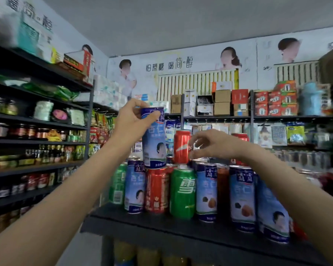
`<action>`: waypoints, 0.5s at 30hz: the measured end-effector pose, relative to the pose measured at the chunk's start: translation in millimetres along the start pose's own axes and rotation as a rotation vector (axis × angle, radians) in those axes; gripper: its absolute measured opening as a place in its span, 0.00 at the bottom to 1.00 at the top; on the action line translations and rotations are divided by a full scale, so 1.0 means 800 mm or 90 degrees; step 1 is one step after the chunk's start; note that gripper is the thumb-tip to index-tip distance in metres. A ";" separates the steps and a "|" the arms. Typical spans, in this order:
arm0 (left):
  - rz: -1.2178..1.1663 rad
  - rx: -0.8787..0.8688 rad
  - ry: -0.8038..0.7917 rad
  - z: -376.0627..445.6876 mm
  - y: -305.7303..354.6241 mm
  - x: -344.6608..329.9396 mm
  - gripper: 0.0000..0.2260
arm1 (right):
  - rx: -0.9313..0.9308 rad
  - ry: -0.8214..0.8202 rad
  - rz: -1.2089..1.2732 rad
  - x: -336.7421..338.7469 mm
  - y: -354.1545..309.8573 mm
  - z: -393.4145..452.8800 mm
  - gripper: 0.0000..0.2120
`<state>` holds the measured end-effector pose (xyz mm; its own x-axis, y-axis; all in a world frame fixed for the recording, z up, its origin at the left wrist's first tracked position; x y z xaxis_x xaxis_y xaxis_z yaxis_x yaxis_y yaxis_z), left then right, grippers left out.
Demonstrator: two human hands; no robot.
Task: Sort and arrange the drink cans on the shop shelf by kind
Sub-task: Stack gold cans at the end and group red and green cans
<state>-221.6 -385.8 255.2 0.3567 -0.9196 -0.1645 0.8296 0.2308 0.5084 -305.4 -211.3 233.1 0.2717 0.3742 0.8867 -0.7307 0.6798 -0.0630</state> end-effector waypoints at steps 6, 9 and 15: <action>-0.075 0.027 0.000 0.028 -0.013 0.038 0.07 | 0.056 -0.135 -0.046 -0.068 -0.056 0.054 0.25; -0.086 0.019 -0.009 0.034 -0.011 0.055 0.07 | 0.018 -0.211 -0.093 -0.100 -0.060 0.075 0.34; -0.075 0.037 -0.029 0.033 -0.015 0.074 0.07 | 0.020 -0.177 -0.045 -0.115 -0.062 0.081 0.22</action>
<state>-221.7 -451.5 262.0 0.2374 -0.9532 -0.1874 0.8374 0.1031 0.5367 -335.0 -320.4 184.5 0.1436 0.1360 0.9802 -0.7361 0.6768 0.0139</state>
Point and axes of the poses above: each hand's wrist, its own z-axis towards the middle knuckle, its own x-axis out of the back of the hand, y = z × x, the point moved 6 cm from there along z, towards the middle knuckle, and after that the axes turned 12 degrees about -z, right-handed, at the moved point
